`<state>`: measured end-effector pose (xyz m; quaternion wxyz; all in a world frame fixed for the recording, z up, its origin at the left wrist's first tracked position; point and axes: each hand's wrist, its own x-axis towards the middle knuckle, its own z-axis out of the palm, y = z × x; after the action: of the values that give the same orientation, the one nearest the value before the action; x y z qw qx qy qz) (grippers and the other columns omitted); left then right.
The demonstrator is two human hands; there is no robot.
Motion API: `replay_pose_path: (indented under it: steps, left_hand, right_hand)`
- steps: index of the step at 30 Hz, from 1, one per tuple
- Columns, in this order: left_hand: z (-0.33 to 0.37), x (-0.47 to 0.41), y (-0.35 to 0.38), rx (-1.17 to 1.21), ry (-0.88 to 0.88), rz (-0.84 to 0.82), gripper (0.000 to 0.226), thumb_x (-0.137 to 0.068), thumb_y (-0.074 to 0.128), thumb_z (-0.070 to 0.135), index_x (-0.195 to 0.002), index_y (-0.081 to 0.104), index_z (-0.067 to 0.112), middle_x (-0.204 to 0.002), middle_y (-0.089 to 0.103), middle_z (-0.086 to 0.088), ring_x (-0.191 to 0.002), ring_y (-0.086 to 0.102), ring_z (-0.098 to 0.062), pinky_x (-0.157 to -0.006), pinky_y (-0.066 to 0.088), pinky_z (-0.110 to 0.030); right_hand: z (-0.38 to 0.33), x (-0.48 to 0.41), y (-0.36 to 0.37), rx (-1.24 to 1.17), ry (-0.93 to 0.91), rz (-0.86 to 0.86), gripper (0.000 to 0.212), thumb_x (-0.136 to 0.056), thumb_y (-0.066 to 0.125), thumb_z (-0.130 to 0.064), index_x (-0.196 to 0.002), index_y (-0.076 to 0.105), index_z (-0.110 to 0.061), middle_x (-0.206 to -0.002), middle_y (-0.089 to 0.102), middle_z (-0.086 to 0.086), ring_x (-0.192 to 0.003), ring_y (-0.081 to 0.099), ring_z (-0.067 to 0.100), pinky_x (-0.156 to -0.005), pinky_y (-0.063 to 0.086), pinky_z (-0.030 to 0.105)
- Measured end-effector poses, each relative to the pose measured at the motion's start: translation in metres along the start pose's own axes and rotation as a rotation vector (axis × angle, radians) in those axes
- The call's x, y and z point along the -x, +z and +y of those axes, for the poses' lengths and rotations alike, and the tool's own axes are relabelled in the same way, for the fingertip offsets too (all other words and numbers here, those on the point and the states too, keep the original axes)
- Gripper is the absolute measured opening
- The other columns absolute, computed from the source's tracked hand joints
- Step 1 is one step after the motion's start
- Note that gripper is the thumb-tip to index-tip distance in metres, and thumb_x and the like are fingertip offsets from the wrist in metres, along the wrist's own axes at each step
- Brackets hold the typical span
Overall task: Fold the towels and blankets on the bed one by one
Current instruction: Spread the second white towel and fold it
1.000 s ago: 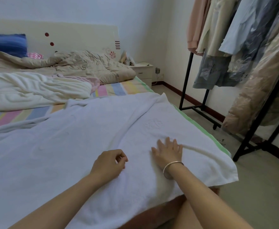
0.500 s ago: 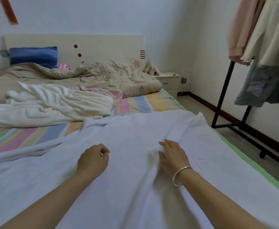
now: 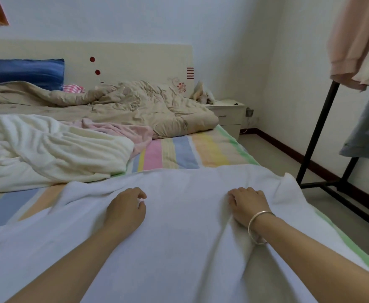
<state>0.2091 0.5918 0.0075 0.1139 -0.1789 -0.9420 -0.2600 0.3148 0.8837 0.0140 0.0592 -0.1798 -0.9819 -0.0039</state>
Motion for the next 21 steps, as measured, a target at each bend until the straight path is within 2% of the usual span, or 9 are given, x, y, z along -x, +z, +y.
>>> replay_pose_path:
  steps: [4,9,11,13,16,17,19,21]
  left_hand:
    - [0.027,-0.037,0.032,-0.058,0.012,0.027,0.020,-0.095,0.049,0.022,-0.113,0.058,0.025,-0.117,0.059,0.007,-0.100,0.059,-0.017,-0.077,0.043,-0.030]
    - [0.027,-0.079,0.055,-0.208,-0.130,0.053,0.031,-0.098,0.044,0.019,-0.128,0.047,0.025,-0.133,0.051,0.005,-0.106,0.058,-0.021,-0.076,0.039,-0.030]
    - [0.021,-0.093,0.057,-0.259,-0.200,0.062,0.036,-0.094,0.044,0.011,-0.128,0.043,0.021,-0.131,0.051,0.002,-0.106,0.058,-0.025,-0.077,0.041,-0.033]
    - [0.010,-0.103,0.057,-0.296,-0.259,0.054,0.033,-0.088,0.046,0.004,-0.118,0.045,0.018,-0.123,0.054,-0.002,-0.105,0.058,-0.027,-0.077,0.041,-0.034]
    - [-0.005,-0.114,0.057,-0.397,-0.295,0.018,0.027,-0.086,0.048,0.007,-0.108,0.053,0.022,-0.115,0.057,-0.002,-0.102,0.057,-0.025,-0.079,0.044,-0.033]
    - [-0.009,-0.116,0.057,-0.427,-0.295,0.006,0.028,-0.086,0.049,0.007,-0.108,0.056,0.022,-0.114,0.058,-0.002,-0.103,0.058,-0.026,-0.080,0.045,-0.032]
    - [-0.019,-0.118,0.057,-0.418,-0.283,0.016,0.031,-0.085,0.050,0.003,-0.110,0.060,0.019,-0.115,0.059,-0.006,-0.103,0.059,-0.029,-0.082,0.047,-0.035]
    - [-0.031,-0.122,0.055,-0.402,-0.262,0.093,0.027,-0.083,0.050,-0.001,-0.106,0.061,0.008,-0.115,0.054,-0.012,-0.097,0.058,-0.035,-0.081,0.048,-0.042]
  right_hand:
    - [0.037,-0.052,-0.002,-0.063,-0.027,0.066,0.032,-0.099,0.036,-0.022,-0.118,0.061,-0.030,-0.118,0.061,-0.006,-0.112,0.051,0.019,-0.090,0.042,0.032]
    - [0.087,-0.120,0.002,-0.043,0.034,0.098,0.030,-0.093,0.048,-0.015,-0.117,0.062,-0.026,-0.122,0.056,0.001,-0.111,0.054,0.024,-0.092,0.046,0.032]
    - [0.098,-0.141,0.003,-0.026,0.042,0.065,0.035,-0.092,0.048,-0.012,-0.125,0.057,-0.023,-0.127,0.052,0.004,-0.113,0.054,0.028,-0.094,0.045,0.033]
    - [0.101,-0.155,0.006,-0.005,0.032,0.004,0.044,-0.093,0.045,-0.012,-0.136,0.047,-0.021,-0.133,0.049,0.008,-0.117,0.052,0.030,-0.097,0.045,0.035]
    - [0.097,-0.173,0.016,0.045,0.003,-0.075,0.056,-0.093,0.041,-0.013,-0.147,0.031,-0.023,-0.141,0.045,0.007,-0.125,0.048,0.030,-0.102,0.042,0.037]
    - [0.094,-0.178,0.019,0.082,-0.006,-0.085,0.053,-0.094,0.039,-0.013,-0.146,0.032,-0.023,-0.140,0.046,0.007,-0.125,0.049,0.030,-0.101,0.042,0.035]
    - [0.089,-0.184,0.021,0.160,-0.003,-0.055,0.042,-0.097,0.036,-0.013,-0.137,0.045,-0.020,-0.133,0.053,0.007,-0.120,0.052,0.028,-0.095,0.042,0.031]
    - [0.080,-0.194,0.019,0.149,0.032,-0.003,0.032,-0.098,0.040,-0.013,-0.124,0.058,-0.018,-0.126,0.059,0.006,-0.115,0.055,0.026,-0.091,0.044,0.028]
